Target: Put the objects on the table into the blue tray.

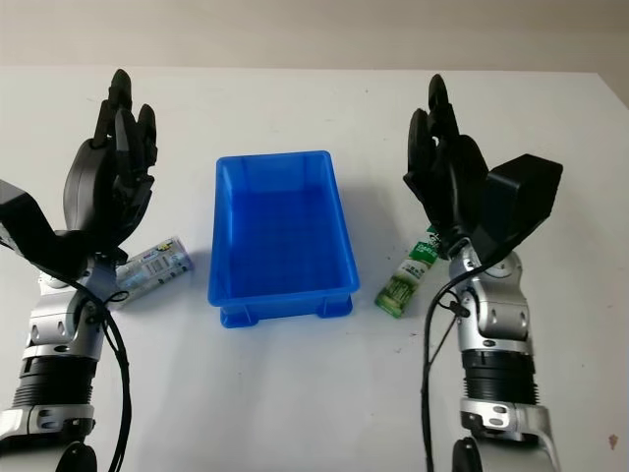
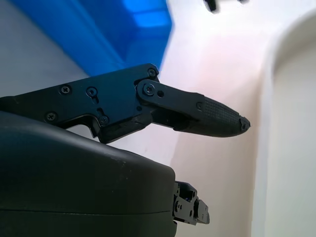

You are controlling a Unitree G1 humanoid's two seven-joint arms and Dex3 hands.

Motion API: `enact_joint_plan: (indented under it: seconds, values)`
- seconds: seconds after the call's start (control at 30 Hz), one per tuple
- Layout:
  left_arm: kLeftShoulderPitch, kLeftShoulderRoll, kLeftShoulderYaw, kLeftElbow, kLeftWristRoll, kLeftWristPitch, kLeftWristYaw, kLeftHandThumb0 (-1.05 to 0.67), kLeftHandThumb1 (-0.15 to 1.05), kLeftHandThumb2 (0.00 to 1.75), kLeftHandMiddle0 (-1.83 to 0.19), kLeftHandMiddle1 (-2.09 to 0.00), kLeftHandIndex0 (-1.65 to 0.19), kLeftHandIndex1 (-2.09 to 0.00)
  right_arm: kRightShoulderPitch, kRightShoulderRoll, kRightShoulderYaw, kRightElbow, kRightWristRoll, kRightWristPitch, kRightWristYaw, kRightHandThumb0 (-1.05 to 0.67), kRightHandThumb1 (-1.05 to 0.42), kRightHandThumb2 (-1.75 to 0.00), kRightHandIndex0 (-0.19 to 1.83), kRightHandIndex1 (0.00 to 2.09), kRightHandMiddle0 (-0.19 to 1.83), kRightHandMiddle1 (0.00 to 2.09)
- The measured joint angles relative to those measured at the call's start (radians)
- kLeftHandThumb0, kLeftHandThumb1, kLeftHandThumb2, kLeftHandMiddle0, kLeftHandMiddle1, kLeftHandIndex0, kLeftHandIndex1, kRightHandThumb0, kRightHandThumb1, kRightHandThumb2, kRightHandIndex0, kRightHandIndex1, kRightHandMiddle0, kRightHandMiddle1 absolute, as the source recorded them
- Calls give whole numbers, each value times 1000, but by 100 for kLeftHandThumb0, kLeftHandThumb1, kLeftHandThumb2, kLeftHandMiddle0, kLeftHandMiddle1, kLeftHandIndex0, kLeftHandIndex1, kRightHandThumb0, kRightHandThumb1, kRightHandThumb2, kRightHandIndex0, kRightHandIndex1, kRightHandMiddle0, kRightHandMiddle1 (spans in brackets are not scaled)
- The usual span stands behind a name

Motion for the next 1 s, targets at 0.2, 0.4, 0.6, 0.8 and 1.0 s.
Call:
enact_joint_plan:
  seconds: [0.2,0.4,0.6,0.8,1.0]
  values:
    - [16,3,1,-18,4,-1,3,-75,105,70,19,0,19,0,-40,-251,9,-27,-87,5,146,-56,-91,-5,41,31,33,25]
    - [22,2,-1,-18,4,2,-2,-74,105,71,19,0,19,0,-49,-421,26,-113,-165,18,246,-43,-78,-5,53,25,57,15]
    - [20,2,-1,-14,4,10,-7,-74,105,69,19,0,19,0,-6,-533,90,-130,-281,-232,331,-40,-77,-5,48,14,52,6]
    - [9,2,-2,-6,3,10,-15,-75,105,69,19,0,19,0,72,-556,200,-192,-404,-322,390,-30,-80,-6,39,8,47,3]
    - [8,3,-5,-7,4,10,-18,-75,105,69,19,0,19,0,127,-558,238,-221,-481,-481,363,-26,-79,-5,46,11,51,6]
